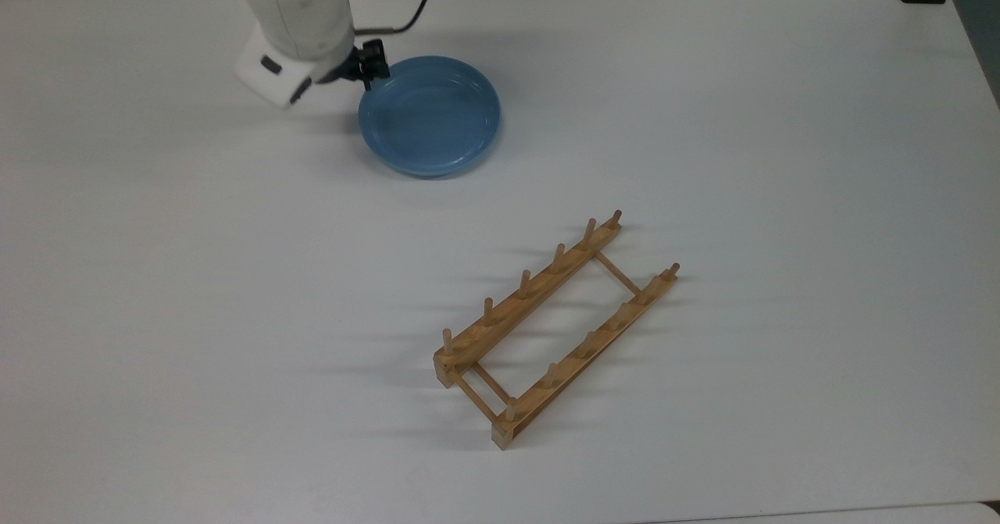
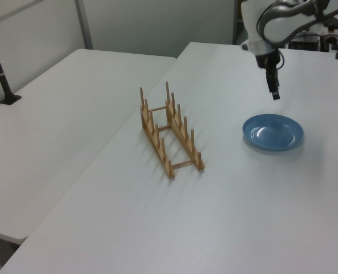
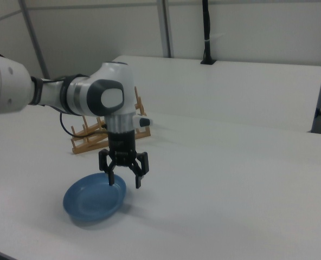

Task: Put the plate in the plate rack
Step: 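Lower the gripper onto the plate rim and close on it, then lift the plate by its rim, tilting it upright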

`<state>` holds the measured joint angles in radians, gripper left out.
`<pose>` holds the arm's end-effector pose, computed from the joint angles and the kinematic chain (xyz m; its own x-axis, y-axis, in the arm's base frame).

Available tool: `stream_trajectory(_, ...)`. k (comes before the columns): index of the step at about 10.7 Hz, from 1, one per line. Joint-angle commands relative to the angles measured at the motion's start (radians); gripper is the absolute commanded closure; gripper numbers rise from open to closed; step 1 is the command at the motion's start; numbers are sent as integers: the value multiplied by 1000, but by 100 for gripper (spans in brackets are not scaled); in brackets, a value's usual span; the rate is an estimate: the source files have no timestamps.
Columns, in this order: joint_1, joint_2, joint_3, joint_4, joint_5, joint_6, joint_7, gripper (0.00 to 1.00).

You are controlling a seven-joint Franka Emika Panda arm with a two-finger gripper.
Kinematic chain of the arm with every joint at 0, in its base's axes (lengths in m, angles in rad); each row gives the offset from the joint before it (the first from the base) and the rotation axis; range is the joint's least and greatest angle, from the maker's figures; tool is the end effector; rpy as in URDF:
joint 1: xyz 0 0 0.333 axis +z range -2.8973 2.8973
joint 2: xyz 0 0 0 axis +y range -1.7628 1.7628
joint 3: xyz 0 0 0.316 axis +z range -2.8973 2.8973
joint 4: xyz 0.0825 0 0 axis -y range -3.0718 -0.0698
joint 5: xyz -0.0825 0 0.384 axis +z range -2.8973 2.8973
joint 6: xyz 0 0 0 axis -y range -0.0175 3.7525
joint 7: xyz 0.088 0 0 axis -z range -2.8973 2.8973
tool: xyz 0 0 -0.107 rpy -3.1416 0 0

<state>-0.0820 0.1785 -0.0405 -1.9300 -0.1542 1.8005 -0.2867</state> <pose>0.5556 -0.0808 0.3759 0.9217 0.2000 -0.3324 0.2280 -0.9725 0.0469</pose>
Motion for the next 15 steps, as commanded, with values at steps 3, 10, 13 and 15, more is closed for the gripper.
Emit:
stream_trajectory(3,51,114,-1,-7,-27,68,-14,62)
stream_trajectory(10,51,130,1,20,-44,54,-14,99)
stream_trajectory(13,53,125,-1,121,-44,-5,-9,100)
stream_trajectory(15,54,122,1,215,-42,-65,-11,100)
